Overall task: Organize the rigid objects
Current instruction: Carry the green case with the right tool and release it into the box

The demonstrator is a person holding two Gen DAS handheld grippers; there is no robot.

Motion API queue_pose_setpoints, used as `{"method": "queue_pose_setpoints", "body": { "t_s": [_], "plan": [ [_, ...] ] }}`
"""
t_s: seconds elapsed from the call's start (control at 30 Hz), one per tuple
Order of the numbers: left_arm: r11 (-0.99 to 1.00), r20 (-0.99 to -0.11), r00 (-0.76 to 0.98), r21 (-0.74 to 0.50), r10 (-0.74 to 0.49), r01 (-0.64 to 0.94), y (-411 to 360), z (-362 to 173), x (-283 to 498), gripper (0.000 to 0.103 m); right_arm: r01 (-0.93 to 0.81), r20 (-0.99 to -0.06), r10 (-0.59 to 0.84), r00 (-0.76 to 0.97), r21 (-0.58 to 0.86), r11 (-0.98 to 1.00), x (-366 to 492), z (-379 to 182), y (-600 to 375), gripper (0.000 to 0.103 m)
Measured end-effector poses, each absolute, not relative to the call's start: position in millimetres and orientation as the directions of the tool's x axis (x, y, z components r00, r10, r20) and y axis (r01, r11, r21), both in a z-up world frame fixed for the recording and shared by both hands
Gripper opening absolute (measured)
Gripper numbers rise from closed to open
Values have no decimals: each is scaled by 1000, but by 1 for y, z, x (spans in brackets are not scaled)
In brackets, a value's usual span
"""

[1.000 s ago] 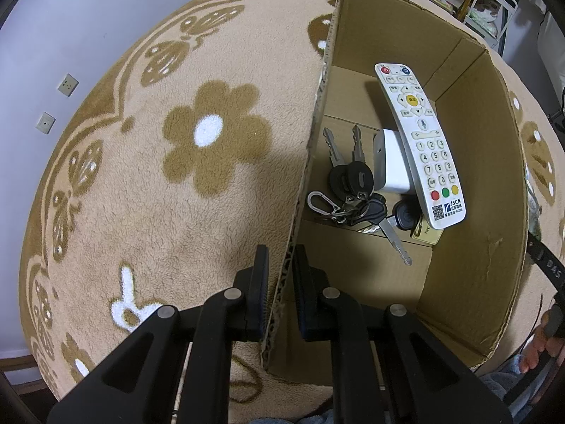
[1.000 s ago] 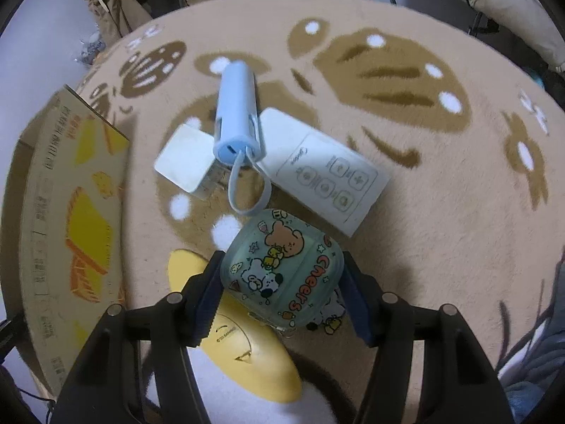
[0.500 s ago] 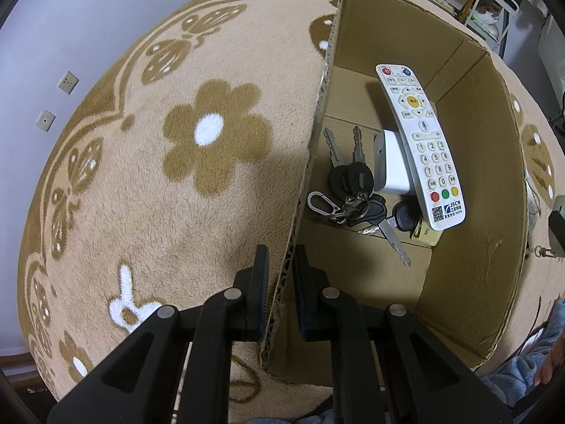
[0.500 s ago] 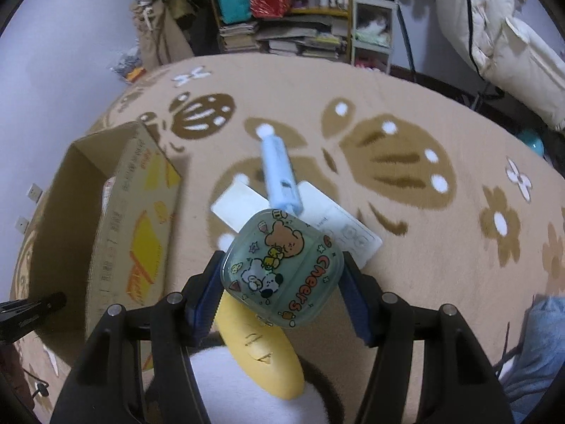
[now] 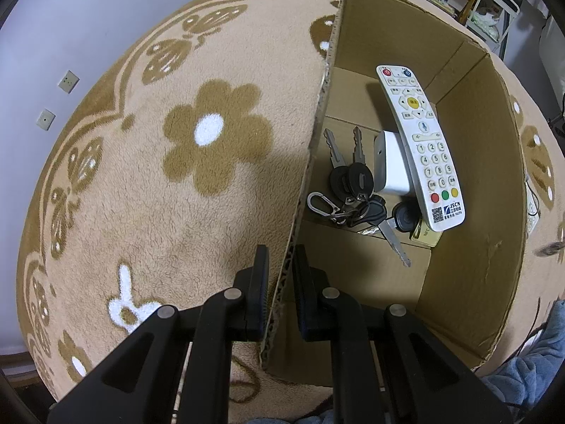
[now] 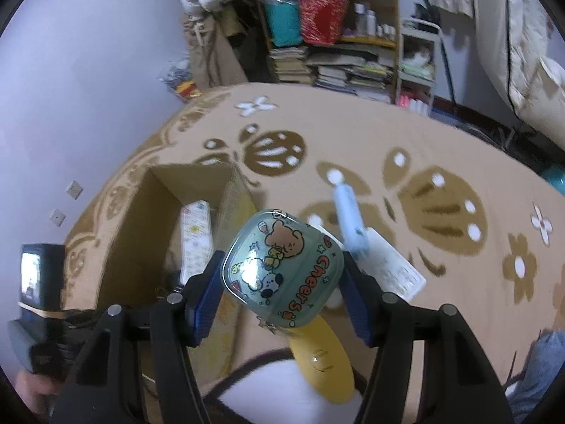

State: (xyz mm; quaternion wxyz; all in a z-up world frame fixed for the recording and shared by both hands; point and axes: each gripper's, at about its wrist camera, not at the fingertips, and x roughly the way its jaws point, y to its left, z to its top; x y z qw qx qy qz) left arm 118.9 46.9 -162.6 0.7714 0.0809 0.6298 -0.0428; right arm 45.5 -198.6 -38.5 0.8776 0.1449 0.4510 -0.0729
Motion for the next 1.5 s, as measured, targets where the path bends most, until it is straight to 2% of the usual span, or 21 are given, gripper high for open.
{"method": "queue_pose_setpoints", "body": {
  "t_s": [0.33,0.53,0.77,1.1,1.4,1.5],
  "plan": [
    [983,-979,203,68,32,170,47,-162,118,13,160,-751,21,660,168,973,73,10,-170,67],
    [982,-978,204,71,35,173,47,-162,118,13,72,-734,61,677,148,986,94,19,-141,66],
    [983,-978,204,70,34,173,47,-162,119,13,15,-762,108,639,152,988,110,-6,-124,67],
    [982,-978,204,72,36,174,46,-162,119,13,22,-839,90,537,120,992,122,-69,-126,67],
    [982,-978,207,72,35,174,46,-162,118,13,-75,-847,47,530,8,997,127,-77,-109,67],
    [982,-978,207,73,36,175,46,-162,118,13,-80,-859,50,509,10,997,129,-82,-106,67]
  ]
}}
